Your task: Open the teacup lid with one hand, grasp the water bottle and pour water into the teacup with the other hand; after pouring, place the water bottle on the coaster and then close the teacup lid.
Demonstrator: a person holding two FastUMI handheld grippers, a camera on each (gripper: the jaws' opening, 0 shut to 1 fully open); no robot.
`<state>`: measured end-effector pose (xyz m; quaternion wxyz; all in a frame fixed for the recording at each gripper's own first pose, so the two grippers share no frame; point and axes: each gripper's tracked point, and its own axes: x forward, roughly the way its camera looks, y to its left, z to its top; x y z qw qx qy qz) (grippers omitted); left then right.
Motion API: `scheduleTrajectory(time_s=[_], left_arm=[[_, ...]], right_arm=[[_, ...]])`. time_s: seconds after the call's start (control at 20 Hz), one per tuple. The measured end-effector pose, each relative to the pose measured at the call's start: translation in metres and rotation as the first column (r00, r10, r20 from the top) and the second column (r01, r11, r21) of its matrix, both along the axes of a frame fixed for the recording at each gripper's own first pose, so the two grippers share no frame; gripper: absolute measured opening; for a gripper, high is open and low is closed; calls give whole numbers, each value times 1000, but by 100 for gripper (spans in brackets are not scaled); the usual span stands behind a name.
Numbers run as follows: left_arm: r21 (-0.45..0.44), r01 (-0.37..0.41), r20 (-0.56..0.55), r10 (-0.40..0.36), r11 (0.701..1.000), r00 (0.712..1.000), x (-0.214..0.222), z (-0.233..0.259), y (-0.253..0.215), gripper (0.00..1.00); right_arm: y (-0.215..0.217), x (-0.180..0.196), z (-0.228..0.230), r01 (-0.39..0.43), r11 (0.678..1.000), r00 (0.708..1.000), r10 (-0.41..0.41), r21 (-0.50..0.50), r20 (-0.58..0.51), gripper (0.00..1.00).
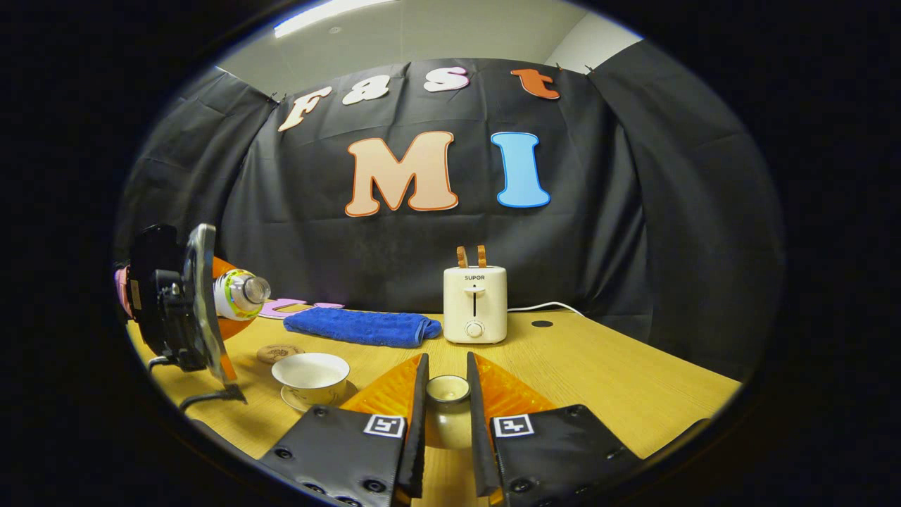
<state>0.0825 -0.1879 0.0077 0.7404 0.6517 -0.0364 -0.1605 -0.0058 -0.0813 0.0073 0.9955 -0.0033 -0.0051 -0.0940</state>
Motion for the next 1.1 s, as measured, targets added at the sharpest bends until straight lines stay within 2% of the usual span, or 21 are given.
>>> scheduleTrajectory(time_s=[0.2,0.5,0.7,0.8,1.1], left_arm=[[126,0,23,-3,992,1000,2,-2,7,58],[254,16,63,-33,967,997,1,-2,6,58],[309,17,63,-39,951,997,4,4,5,58],[335,23,58,-45,942,997,4,4,4,58],[421,28,47,-53,907,998,2,3,4,58]], right_arm=[[-1,0,0,6,1000,1000,-6,0,0,31],[-2,0,0,9,1000,1000,-9,0,0,33],[-3,1,1,15,1000,1000,-15,0,0,30],[-3,0,0,15,1000,1000,-15,0,-1,33],[-3,0,0,15,1000,1000,-15,0,-1,31]])
